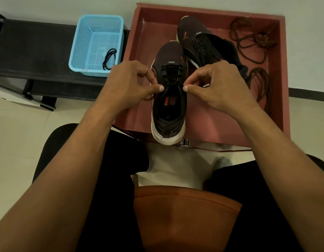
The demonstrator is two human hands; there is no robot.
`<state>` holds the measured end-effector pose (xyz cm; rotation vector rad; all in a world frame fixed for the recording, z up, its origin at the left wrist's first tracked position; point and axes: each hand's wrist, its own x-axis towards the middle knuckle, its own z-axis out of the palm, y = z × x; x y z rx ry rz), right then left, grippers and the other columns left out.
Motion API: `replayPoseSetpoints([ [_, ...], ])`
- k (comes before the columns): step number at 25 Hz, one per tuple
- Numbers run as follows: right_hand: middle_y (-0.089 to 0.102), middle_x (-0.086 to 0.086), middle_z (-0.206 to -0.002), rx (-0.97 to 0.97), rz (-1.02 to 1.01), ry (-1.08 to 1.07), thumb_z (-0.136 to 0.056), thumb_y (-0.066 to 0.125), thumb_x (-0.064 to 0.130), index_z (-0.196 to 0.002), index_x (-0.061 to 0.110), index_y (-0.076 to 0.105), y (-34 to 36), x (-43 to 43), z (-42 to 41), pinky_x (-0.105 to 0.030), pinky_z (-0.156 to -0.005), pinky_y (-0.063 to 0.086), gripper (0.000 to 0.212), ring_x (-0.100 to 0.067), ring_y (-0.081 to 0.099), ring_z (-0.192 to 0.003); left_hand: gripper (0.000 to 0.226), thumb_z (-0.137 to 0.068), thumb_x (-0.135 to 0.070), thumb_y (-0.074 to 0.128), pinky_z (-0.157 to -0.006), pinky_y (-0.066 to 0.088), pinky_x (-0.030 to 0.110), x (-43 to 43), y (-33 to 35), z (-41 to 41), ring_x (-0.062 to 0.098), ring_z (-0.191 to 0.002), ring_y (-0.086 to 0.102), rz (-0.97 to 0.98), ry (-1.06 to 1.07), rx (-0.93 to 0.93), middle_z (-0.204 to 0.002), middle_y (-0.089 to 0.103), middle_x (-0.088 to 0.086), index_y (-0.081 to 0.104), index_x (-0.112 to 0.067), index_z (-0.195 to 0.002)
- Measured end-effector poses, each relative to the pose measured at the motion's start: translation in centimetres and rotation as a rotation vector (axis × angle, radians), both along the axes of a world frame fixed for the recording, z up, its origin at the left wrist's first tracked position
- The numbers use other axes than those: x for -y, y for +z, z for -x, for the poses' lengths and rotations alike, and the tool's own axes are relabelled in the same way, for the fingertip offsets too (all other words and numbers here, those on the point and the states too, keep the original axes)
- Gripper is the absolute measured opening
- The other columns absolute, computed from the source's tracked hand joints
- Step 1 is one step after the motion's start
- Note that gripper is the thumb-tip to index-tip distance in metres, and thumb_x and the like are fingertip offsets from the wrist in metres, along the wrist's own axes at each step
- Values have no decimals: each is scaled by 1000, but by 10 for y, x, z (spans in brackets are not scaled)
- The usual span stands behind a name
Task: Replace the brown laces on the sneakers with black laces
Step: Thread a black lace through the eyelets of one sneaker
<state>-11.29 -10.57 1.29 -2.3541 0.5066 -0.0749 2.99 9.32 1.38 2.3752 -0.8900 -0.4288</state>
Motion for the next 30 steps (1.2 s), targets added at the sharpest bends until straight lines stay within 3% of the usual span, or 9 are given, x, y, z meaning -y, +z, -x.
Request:
replayPoseSetpoints([
  [2,74,12,-86,5,33,10,-92,79,35,-95,30,80,0,-3,-1,-5,-73,44,6,-1,68,-83,13,-86,-37,83,-80,48,14,5,0,3,-3,-88,65,26,-31,-26,-99,74,-14,79,-33,-98],
  [5,70,13,-89,8,74,24,-93,78,34,-94,29,79,0,-5,-2,-7,-74,41,5,-4,66,-84,16,-88,-30,83,-68,43,1,8,-3,5,-13,-71,63,57,-53,-57,-86,73,-16,81,-31,-104],
  [10,72,13,-90,-19,68,1,-94,76,34,-93,29,78,1,-3,0,-26,-87,55,5,-4,68,-86,6,-87,-27,84,-65,43,2,4,-1,3,-7,-64,62,37,-28,-11,-74,68,-16,81,-24,-91],
  [15,70,13,-85,-128,80,-41,-94,76,32,-94,28,77,6,-1,2,-21,-79,52,4,-4,67,-83,5,-91,-26,80,-70,46,10,-4,1,-1,7,-74,64,-36,16,-54,-81,70,-6,75,-25,-90],
  [17,71,14,-83,-123,-30,-84,-94,76,28,-91,26,77,6,-1,1,-14,-72,49,3,-1,67,-77,5,-95,-21,75,-76,48,20,-3,0,0,6,-76,62,38,22,-176,-85,70,-5,71,-20,-93],
  [19,76,4,-83,-71,-336,-160,-92,75,18,-86,20,77,6,-3,-1,-16,-69,53,7,-4,68,-71,8,-100,-10,68,-80,49,27,1,0,4,5,-81,63,207,15,-429,-95,75,-1,65,-15,-94],
  [21,79,-11,-92,11,-635,-215,-92,70,5,-80,13,72,5,-8,-6,-22,-68,53,15,-14,68,-76,17,-102,-3,59,-80,48,30,5,0,10,7,-87,63,339,19,-634,-111,78,4,58,-16,-92],
  [24,80,-14,-100,92,-854,-247,-95,60,-1,-76,11,61,1,-16,-12,-21,-66,50,22,-12,66,-79,20,-103,0,54,-77,46,30,11,-3,17,13,-87,61,449,88,-818,-114,77,9,53,-16,-92],
  [30,77,-9,-89,126,-938,-272,-101,68,13,-92,8,67,-9,-19,-15,-20,-68,53,10,-10,68,-76,10,-106,-12,58,-75,49,29,21,-8,25,10,-78,60,393,98,-691,-87,72,0,60,-14,-96],
])
